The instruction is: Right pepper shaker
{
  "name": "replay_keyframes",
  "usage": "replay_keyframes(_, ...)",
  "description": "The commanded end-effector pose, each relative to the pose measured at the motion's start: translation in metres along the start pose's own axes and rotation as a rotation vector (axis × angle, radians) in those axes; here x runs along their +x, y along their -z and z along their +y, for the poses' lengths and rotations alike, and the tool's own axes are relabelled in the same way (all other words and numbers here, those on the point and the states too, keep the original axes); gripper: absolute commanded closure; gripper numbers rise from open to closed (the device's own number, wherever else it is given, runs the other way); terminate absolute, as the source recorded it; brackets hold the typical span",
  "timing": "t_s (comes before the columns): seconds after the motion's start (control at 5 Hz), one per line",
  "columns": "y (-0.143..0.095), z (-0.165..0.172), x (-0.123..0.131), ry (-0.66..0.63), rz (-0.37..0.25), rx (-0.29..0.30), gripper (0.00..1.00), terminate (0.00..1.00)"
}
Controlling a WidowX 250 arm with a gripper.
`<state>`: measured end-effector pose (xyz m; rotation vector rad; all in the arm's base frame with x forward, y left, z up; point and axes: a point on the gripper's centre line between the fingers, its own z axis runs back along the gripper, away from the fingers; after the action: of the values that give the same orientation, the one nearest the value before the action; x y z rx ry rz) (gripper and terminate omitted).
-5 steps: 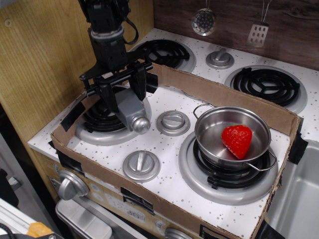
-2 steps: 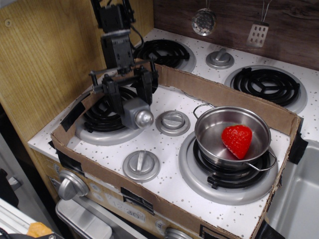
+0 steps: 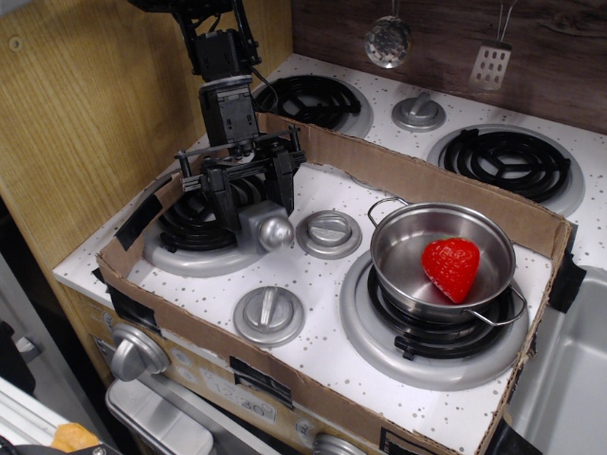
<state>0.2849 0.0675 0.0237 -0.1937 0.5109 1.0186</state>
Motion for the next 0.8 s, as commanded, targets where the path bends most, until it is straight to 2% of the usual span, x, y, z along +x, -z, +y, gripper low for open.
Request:
replay_keyframes(0.0,-0.017,0.004,0.023,0.000,-0.094,-0.037,1.00,0.00)
replay_keyframes(0.6,-0.043,0.012,0.049,0.019,-0.191,-0.071,1.00,0.00)
